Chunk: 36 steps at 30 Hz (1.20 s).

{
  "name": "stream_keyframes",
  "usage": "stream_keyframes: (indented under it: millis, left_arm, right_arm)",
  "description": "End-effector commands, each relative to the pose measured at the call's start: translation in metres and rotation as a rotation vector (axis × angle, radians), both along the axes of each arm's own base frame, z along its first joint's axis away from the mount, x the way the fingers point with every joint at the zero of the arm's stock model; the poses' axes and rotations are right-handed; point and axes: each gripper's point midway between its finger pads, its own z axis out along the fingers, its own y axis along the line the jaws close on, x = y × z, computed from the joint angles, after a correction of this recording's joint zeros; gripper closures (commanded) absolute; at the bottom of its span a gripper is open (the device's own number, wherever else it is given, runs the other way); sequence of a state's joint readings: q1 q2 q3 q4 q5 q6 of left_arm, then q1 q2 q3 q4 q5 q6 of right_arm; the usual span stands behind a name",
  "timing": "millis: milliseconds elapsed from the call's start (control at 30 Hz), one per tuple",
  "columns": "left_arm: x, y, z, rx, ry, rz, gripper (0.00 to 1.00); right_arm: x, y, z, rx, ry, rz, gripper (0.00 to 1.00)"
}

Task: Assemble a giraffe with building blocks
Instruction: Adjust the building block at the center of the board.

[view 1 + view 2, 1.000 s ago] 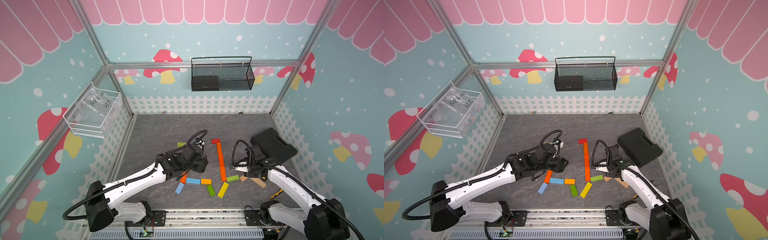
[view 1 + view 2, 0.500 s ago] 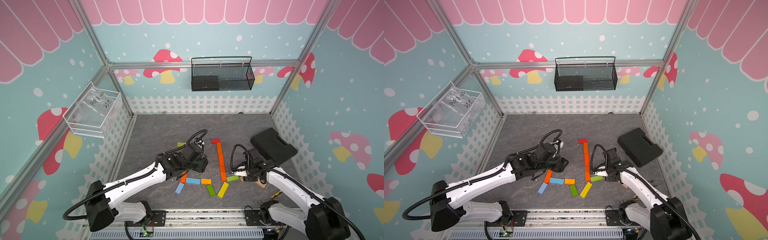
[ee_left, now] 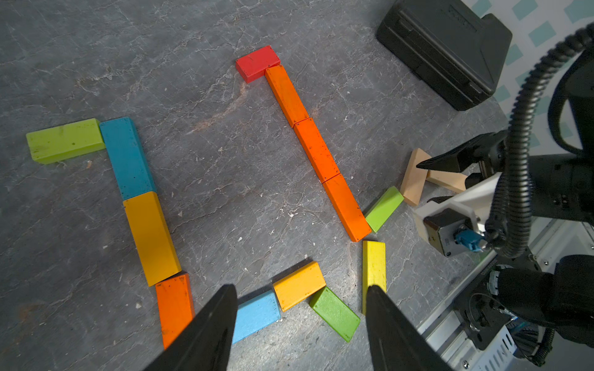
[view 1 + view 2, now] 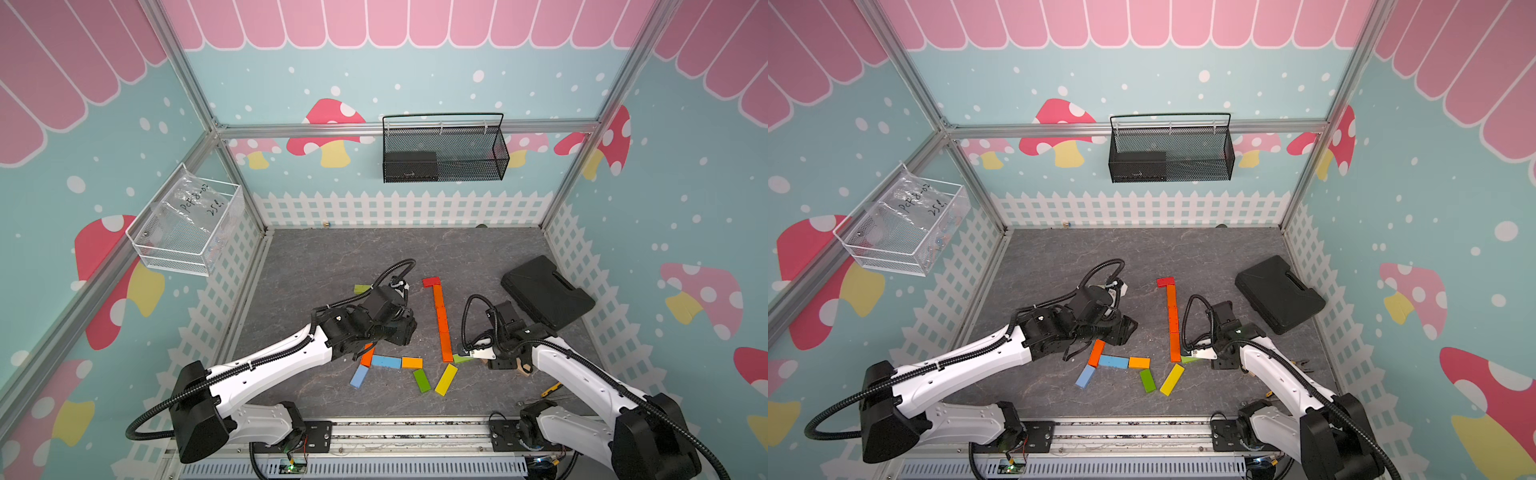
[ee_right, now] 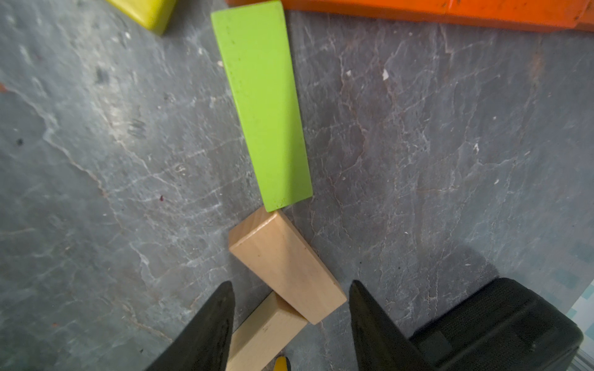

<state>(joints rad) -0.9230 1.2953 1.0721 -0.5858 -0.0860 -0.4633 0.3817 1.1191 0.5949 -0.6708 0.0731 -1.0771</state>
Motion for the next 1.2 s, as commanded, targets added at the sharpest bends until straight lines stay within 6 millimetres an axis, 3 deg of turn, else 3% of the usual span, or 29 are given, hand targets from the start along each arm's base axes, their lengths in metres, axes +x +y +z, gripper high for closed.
stream_keyframes:
  millis: [0, 600, 1167]
  left_arm:
    - [0.004, -0.002, 0.006, -0.011, -0.012, -0.005, 0.34]
    - [0.004, -0.003, 0.005, -0.010, -0.008, -0.007, 0.34]
    - [0.004, -0.001, 0.005, -0.007, -0.015, -0.001, 0.34]
  right_arm:
    - [-0.003, 0.003, -0.005, 0.000, 0.011, 0.035, 0.41]
    - [-0.004, 0.002, -0.023, -0.020, 0.048, 0.046, 0.40]
    - [0.010, 0.006, -0.021, -0.007, 0.016, 0.022, 0.41]
